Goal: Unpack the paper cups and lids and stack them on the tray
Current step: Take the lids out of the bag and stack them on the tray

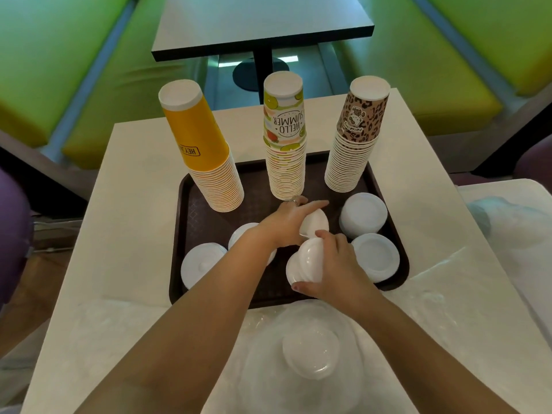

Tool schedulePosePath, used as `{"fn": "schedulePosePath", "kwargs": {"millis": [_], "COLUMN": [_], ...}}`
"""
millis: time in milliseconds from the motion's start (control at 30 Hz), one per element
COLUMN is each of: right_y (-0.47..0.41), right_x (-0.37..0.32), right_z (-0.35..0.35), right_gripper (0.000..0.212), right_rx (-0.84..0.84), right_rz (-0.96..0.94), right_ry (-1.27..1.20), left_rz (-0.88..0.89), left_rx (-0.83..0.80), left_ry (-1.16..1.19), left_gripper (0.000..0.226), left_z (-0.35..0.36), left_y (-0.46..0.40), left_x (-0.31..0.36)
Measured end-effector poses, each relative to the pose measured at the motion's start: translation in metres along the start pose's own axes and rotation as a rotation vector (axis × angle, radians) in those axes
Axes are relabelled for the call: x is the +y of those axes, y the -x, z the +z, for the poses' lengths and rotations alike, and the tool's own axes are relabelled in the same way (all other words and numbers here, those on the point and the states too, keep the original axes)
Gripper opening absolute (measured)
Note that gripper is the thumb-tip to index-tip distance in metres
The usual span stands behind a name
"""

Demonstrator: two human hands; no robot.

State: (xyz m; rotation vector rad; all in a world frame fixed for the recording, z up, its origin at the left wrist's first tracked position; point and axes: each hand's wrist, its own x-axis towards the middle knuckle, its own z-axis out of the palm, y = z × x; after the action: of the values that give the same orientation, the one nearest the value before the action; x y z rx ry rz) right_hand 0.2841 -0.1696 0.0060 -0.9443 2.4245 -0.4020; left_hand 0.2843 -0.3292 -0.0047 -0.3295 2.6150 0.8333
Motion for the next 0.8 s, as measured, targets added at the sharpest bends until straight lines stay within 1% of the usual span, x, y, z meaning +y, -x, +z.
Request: {"fn": "schedulePosePath", "kwargs": {"millis": [67, 100, 167, 233, 267, 300, 367, 467, 667, 800], "right_y": [-0.001, -0.001, -0.002, -0.002, -0.002, -0.002, -0.002, -0.002, 0.004, 0.006], "right_x": [-0.002, -0.003, -0.005, -0.004, -0.003, -0.002, -0.001, -0.002, 0.004, 0.009], "right_z": [0.008, 0.011, 0.016, 0.02, 0.022, 0.024, 0.027, 0.027, 0.026, 0.026], "right_gripper": [0.102, 0.102, 0.101, 0.1, 0.101, 0.102, 0.103, 0.101, 0.072, 0.064], "right_rx": [-0.004, 0.0, 0.021, 0.042, 0.05, 0.056, 0.073, 0.074, 0.065, -0.007], "right_rz": [0.006, 0.01, 0.01, 0.002, 0.0, -0.002, -0.003, 0.01, 0.047, 0.076], "right_ry": [0.029, 0.031, 0.041, 0.062, 0.063, 0.054, 0.012, -0.063, -0.114, 0.003], "left_rz": [-0.03, -0.054, -0.094, -0.112, -0.121, -0.14, -0.184, -0.245, -0.302, -0.318], "left_rx": [0.018, 0.057, 0.224, 0.414, 0.462, 0.472, 0.436, 0.375, 0.275, 0.262], "left_ry": [0.022, 0.02, 0.105, 0.301, 0.36, 0.381, 0.386, 0.353, 0.33, 0.316], "left_gripper": [0.087, 0.083, 0.068, 0.048, 0.04, 0.034, 0.031, 0.037, 0.048, 0.05], "left_z": [-0.008, -0.012, -0.014, -0.004, 0.004, 0.013, 0.032, 0.048, 0.056, 0.06], "left_y": [0.007, 0.012, 0.029, 0.049, 0.059, 0.069, 0.082, 0.09, 0.096, 0.098], "left_x": [-0.004, -0.004, 0.001, 0.008, 0.011, 0.015, 0.019, 0.023, 0.026, 0.031]}}
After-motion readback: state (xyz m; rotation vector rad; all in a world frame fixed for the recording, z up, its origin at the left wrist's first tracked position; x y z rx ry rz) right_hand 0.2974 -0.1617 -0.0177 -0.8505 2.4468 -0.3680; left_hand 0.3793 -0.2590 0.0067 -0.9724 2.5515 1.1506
